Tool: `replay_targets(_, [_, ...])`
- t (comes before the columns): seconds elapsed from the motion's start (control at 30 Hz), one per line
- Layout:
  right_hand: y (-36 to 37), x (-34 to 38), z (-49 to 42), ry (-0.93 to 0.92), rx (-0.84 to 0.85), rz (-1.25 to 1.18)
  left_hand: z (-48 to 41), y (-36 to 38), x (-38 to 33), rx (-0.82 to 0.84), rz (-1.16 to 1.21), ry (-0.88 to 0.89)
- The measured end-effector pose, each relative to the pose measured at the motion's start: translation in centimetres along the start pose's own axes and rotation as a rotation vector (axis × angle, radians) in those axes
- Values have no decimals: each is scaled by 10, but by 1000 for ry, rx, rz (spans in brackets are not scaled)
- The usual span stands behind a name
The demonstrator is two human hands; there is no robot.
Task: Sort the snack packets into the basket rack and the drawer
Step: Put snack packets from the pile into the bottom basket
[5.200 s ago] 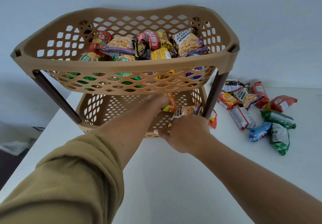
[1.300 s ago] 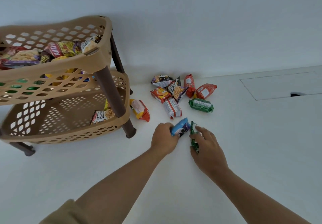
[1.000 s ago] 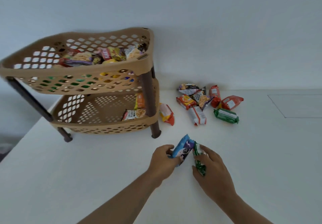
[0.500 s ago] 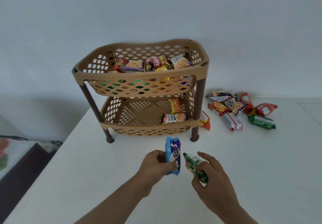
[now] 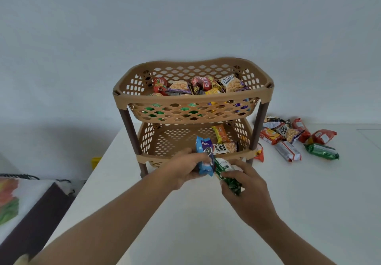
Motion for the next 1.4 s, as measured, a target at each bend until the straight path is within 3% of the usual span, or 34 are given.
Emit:
replay_targets(0.13, [1,-7,-34,27,-16,-43,-22,-3,-18,-24,58,0])
replay_targets(0.3, [21,-24,-75,-17,110,93,-63,-17,-30,-190,13,29])
replay_targets(0.47, [47,-37,-112,-51,164,114,-98,-28,-36,-276,-201,10])
replay_targets(0.77, [113,-56,-161,-156,370,280,-129,-22,-15,-110,-595,-139])
replay_targets(1.0, [158,-88,-178,-104,473,413,-146,-20,-5,-95,-651,-99])
replay_targets(1.23, [180,-97,-179,-87,511,329,-154,-25,-14,-122,-818,-7])
replay_targets(1.4, [189,-89,-182,-119,564,339,-159,-27,-10,-121,-703,-9])
Point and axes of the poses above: each hand's wrist, its own z-axis away from the middle knuckle, its own y-axis out of the palm, x = y × z, the point moved 8 cm from there along -z, towards the middle knuckle, and after that the axes turned 7 degrees about -x, right-handed, at the moved point
